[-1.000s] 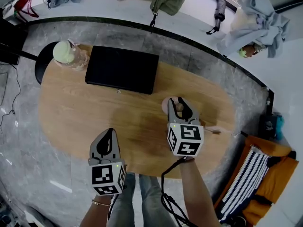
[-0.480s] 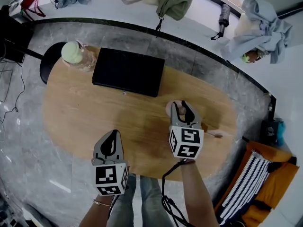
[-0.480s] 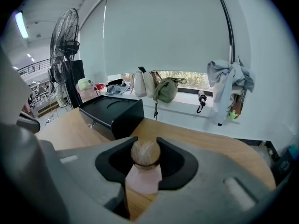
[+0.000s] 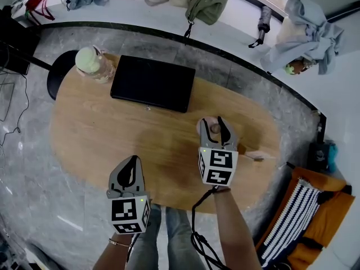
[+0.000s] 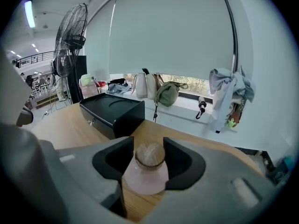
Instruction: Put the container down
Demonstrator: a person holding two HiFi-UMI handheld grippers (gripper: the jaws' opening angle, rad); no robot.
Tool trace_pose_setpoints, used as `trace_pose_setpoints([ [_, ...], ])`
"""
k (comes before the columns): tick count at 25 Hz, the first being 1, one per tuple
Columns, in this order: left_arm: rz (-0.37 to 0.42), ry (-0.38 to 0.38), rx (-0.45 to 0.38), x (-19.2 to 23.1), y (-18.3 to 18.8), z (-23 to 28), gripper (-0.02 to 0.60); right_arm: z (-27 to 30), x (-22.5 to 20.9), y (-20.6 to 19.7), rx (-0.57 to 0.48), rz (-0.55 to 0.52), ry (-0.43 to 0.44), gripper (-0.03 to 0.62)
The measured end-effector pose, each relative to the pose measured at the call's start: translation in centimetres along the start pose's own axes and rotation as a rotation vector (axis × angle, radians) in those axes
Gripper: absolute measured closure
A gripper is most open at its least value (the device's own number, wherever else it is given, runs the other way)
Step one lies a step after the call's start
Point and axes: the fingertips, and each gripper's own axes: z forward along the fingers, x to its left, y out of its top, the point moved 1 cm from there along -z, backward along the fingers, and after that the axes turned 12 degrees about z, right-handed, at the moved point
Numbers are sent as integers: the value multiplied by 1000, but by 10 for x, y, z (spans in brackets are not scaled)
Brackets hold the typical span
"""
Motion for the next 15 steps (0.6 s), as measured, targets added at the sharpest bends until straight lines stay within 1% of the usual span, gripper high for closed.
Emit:
trace_pose_setpoints([
  [3, -1, 3, 3, 1, -3, -5, 584, -7, 2, 7, -33, 5, -2, 395],
  [7, 0, 1, -2, 1, -4, -12, 584, -19, 7, 22, -88, -1, -2, 388],
  [11, 7, -5, -13, -1, -1, -19, 584, -33, 11, 32, -113, -1, -10, 387],
  [15, 15, -14, -27, -1, 4, -28, 584, -51, 10, 39, -125, 24, -36, 387],
])
